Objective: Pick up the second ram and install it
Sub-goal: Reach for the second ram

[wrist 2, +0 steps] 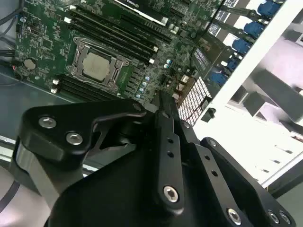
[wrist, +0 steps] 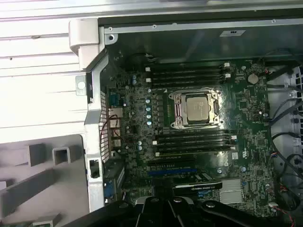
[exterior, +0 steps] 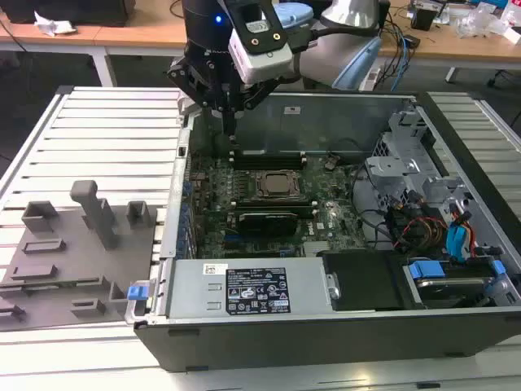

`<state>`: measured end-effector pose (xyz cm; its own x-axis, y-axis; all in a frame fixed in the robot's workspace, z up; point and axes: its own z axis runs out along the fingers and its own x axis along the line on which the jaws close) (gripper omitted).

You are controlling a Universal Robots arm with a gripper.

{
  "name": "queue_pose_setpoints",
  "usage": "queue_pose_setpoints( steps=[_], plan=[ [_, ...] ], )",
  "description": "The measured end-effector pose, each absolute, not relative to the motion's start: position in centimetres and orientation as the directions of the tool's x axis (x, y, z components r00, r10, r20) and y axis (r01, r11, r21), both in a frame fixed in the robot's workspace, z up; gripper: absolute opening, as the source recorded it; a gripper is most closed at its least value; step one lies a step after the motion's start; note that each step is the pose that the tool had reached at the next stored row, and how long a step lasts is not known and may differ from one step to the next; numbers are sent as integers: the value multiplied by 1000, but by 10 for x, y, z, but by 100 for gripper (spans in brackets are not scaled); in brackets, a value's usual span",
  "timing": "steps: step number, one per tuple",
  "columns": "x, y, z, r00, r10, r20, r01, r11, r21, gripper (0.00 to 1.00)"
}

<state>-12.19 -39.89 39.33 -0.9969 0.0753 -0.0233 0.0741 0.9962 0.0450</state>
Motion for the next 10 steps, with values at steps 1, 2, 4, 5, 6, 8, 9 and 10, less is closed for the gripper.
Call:
queue_pose_setpoints(
  steps=[1, 2, 4, 5, 6, 8, 9, 10],
  plan=[
    [-122, -399, 393, -997, 75, -23, 74, 996, 45, 11],
    [-125, -399, 393, -997, 75, -23, 74, 996, 45, 11],
    [-133, -399, 393, -997, 75, -23, 74, 996, 45, 11],
    [-135, -399, 393, -997, 75, -23, 74, 996, 45, 11],
    [-140, -399, 393, -997, 75, -23, 74, 996, 45, 11],
    [-148, -399, 393, -997, 75, -23, 74, 996, 45, 11],
    [-153, -399, 393, -997, 75, -23, 74, 996, 45, 11],
    [-157, -399, 393, -997, 75, -23, 74, 996, 45, 11]
  ],
)
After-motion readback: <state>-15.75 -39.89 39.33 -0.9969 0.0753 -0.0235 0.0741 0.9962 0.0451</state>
